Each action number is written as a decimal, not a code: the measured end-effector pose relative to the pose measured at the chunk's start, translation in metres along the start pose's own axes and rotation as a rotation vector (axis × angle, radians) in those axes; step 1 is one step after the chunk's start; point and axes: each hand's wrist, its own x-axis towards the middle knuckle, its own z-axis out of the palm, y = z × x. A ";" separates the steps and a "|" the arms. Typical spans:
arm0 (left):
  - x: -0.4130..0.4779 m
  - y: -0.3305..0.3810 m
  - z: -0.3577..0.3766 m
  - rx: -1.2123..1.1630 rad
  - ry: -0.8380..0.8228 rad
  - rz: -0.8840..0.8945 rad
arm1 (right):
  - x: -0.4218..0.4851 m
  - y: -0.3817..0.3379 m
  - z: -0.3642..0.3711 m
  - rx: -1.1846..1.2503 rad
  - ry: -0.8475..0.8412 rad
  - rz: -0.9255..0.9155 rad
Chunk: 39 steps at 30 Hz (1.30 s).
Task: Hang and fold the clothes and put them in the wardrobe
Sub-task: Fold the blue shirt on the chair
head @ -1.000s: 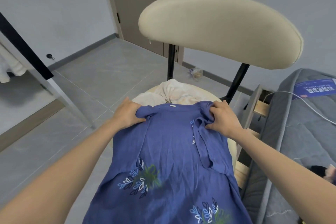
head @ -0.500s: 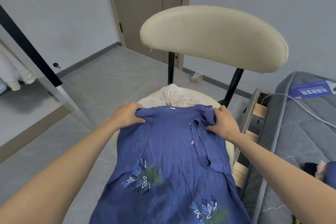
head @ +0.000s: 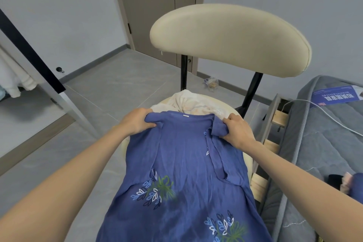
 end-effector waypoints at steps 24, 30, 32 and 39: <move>0.059 0.053 -0.053 0.099 0.392 0.018 | 0.079 0.010 -0.090 0.257 0.228 0.121; 0.055 0.049 -0.049 0.060 0.442 0.109 | 0.074 0.016 -0.087 0.234 0.238 0.063; 0.046 0.044 -0.047 0.042 0.418 0.149 | 0.063 0.017 -0.084 0.192 0.223 0.055; -0.006 0.036 -0.036 -0.009 0.309 0.286 | 0.007 0.018 -0.077 0.260 0.132 -0.010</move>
